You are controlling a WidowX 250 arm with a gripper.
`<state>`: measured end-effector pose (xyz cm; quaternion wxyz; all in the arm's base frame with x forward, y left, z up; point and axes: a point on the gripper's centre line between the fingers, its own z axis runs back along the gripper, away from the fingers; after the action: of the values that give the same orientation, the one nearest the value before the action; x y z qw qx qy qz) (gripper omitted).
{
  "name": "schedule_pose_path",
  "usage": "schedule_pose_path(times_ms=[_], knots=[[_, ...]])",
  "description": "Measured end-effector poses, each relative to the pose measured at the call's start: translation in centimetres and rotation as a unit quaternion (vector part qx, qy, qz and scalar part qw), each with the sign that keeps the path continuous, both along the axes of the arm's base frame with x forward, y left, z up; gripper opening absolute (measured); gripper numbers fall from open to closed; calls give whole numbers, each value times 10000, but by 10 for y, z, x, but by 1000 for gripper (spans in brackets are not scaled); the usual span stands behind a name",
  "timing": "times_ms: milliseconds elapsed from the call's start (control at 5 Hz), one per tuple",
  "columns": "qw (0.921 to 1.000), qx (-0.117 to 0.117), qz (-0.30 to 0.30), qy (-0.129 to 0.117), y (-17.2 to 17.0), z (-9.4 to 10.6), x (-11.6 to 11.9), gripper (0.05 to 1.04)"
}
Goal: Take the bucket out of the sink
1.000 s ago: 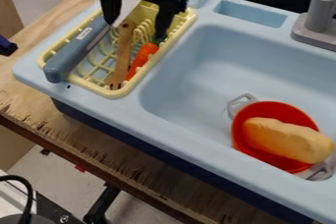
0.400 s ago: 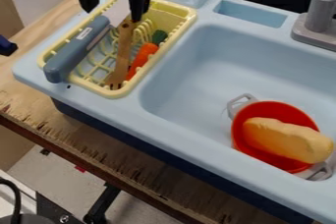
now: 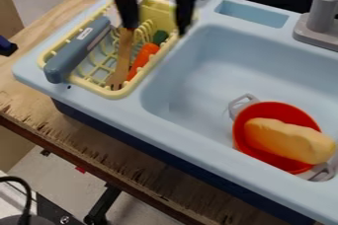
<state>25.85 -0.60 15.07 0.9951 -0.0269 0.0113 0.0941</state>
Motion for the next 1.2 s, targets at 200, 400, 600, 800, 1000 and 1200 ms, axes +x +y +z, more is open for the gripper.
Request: schedule_pose_path(times_ms=[200, 400, 600, 800, 1000, 1200], knots=[[9993, 165, 336, 28, -33, -17, -9, 1000], [9994, 196, 159, -219, -59, -28, -26, 1000], [9993, 170, 102, -322, -75, -43, -33, 1000], [9990, -61, 122, -414, -85, -52, -34, 999], [9993, -319, -31, -214, -92, -65, -32, 1000], [9993, -327, -153, -83, -93, -75, -31, 1000]])
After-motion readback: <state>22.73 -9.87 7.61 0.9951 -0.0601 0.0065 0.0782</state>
